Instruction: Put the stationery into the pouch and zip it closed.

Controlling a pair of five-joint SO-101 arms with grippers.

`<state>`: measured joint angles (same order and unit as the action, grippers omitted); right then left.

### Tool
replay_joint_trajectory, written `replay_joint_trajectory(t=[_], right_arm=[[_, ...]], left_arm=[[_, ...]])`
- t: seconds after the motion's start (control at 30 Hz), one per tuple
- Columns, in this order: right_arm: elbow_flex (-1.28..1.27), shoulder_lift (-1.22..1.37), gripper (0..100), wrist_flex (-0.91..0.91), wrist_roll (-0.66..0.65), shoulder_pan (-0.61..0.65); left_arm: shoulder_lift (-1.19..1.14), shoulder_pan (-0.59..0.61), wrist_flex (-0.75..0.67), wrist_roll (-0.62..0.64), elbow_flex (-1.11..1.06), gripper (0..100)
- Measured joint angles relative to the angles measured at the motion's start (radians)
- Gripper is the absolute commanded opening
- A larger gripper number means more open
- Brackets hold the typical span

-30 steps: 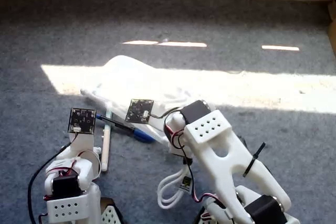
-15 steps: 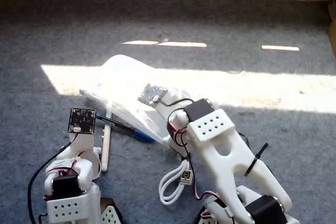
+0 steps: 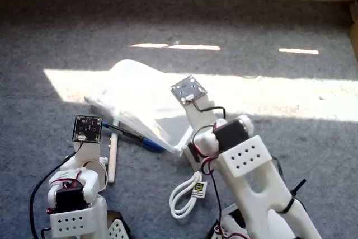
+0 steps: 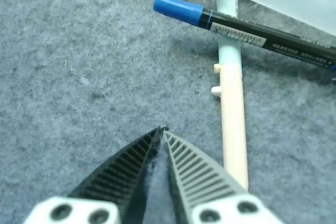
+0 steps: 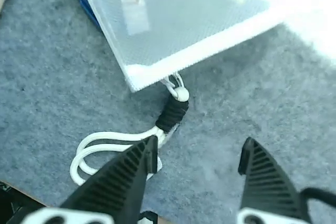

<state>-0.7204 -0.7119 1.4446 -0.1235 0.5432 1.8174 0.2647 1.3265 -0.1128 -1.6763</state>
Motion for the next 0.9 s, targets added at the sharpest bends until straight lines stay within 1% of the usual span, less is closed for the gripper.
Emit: replay_joint_trajectory(t=[0.1,0.23,0.43,0.63,0.77,0.9], right_arm=[[-0.089,-0.037,24.2,-0.055,0.034,0.026],[-0.181,-0.031,24.2,-0.184,0.081,0.032],[-0.264,0.075,24.1,-0.377,0.160,0.037],[-0.315,0.169,24.0,-0.466,0.176,0.037],[-0.351,0.176,18.5,-0.509,0.176,0.038],[-0.391,0.176,18.1,-0.552,0.176,0.038]], left_arm=[[0.000,0.000,0.000,0.000,0.000,1],[0.000,0.000,0.000,0.000,0.000,1],[0.000,0.000,0.000,0.000,0.000,1],[0.000,0.000,0.000,0.000,0.000,1],[0.000,0.000,0.000,0.000,0.000,1],[0.000,0.000,0.000,0.000,0.000,1]])
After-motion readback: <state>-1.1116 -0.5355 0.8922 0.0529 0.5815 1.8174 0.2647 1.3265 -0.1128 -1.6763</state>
